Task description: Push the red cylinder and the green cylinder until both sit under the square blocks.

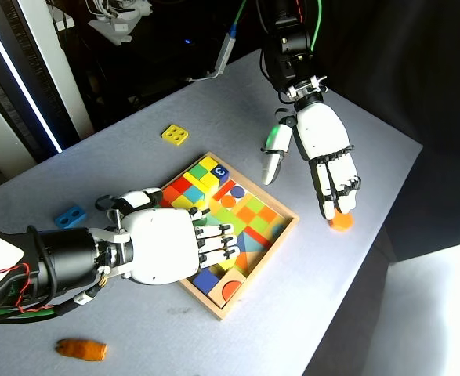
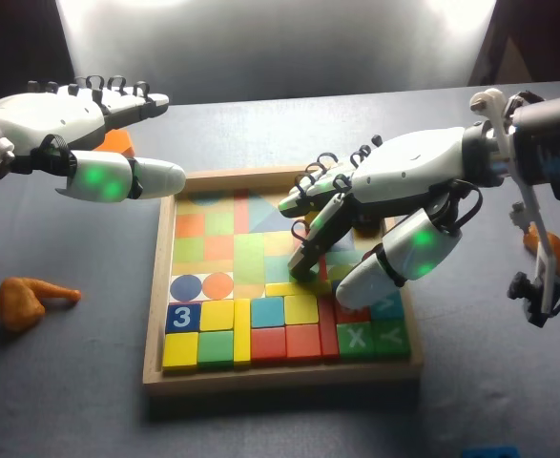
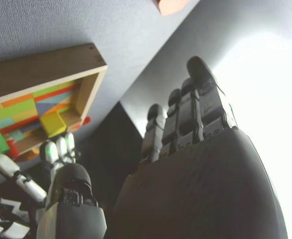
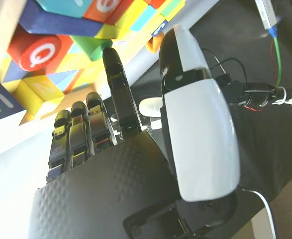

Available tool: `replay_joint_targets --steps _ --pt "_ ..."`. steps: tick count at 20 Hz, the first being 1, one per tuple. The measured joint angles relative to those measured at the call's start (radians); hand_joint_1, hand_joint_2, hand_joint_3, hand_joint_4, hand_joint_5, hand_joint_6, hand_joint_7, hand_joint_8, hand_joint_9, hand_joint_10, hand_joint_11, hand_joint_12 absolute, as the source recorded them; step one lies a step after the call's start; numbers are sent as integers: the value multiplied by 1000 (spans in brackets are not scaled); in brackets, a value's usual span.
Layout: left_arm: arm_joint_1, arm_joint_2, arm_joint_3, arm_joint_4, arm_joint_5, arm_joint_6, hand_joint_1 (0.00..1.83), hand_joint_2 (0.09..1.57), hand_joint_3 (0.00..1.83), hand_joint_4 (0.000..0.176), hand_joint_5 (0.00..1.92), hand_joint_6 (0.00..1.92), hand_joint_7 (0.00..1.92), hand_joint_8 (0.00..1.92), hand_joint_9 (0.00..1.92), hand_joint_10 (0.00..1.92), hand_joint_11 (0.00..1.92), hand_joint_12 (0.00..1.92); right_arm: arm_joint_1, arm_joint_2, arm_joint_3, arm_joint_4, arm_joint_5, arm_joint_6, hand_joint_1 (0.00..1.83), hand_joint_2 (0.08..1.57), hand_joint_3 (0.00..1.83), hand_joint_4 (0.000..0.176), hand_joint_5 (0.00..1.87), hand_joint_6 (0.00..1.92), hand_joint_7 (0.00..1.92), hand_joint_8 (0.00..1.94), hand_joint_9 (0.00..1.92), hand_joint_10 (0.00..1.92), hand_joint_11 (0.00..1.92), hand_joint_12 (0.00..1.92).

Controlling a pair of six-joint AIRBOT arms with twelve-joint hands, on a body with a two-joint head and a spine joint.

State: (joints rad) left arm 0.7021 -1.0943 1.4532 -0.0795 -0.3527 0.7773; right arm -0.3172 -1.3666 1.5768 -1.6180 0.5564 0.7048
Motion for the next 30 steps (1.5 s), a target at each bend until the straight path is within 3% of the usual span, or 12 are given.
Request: replay_joint_targets --steps 2,5,8,13,16,18,19,20,24,26,28,30 --pt "3 0 0 -5 -1 0 0 1102 9 79 22 1 0 0 15 0 0 541 -2 10 -4 -6 1 6 274 1087 0 176 611 9 38 5 0 0 21 10" --pt "11 2 -2 -13 -6 0 0 1121 6 94 25 1 0 0 19 0 0 600 -5 18 -4 -2 1 11 296 1086 0 176 623 10 36 2 0 0 14 10" --pt "13 4 -3 -15 -6 0 0 1128 0 112 15 0 0 0 0 0 0 383 -6 25 -10 -2 0 16 329 1088 0 175 635 8 39 1 0 0 10 12" --pt "13 5 -3 -15 -6 0 0 1122 2 95 30 4 0 0 2 1 0 441 -6 38 -17 -9 1 21 310 1099 4 169 625 1 32 1 0 0 1 10" --pt "13 6 -3 -15 -6 0 0 1112 0 101 32 1 0 0 0 0 0 398 -6 51 -26 -18 0 26 293 1094 1 175 620 0 28 0 0 0 4 13" --pt "13 8 -3 -16 -6 0 0 1129 7 93 30 1 0 0 0 0 0 391 -6 62 -30 -23 0 29 277 1103 4 176 612 2 24 3 0 0 0 0" --pt "14 8 -3 -16 -6 0 0 1134 8 106 29 0 0 0 0 0 0 393 -6 68 -34 -26 0 30 285 1100 2 176 612 1 23 2 0 0 1 1" --pt "14 8 -3 -16 -6 0 0 1140 10 106 27 0 0 0 0 0 0 393 -6 74 -39 -31 -1 35 304 1099 1 176 613 1 26 2 0 0 0 0" --pt "16 8 -3 -18 -7 0 0 1144 6 105 27 0 0 0 8 2 0 431 -10 88 -49 -37 -3 46 291 1098 1 176 611 0 23 2 0 0 6 3" --pt "16 8 -3 -19 -6 0 0 1152 3 95 23 2 0 0 19 4 0 495 -11 90 -51 -40 -3 47 284 1096 0 176 603 0 19 0 0 0 0 0" --pt "20 8 -3 -24 -9 0 0 1147 1 103 24 1 0 0 0 4 0 462 -13 93 -55 -40 -3 53 279 1095 0 176 608 2 24 2 0 0 17 8" --pt "25 8 -3 -28 -8 0 0 1145 0 95 25 1 0 0 3 4 0 457 -17 99 -57 -40 -4 61 277 1096 0 176 608 1 28 3 0 0 34 18"
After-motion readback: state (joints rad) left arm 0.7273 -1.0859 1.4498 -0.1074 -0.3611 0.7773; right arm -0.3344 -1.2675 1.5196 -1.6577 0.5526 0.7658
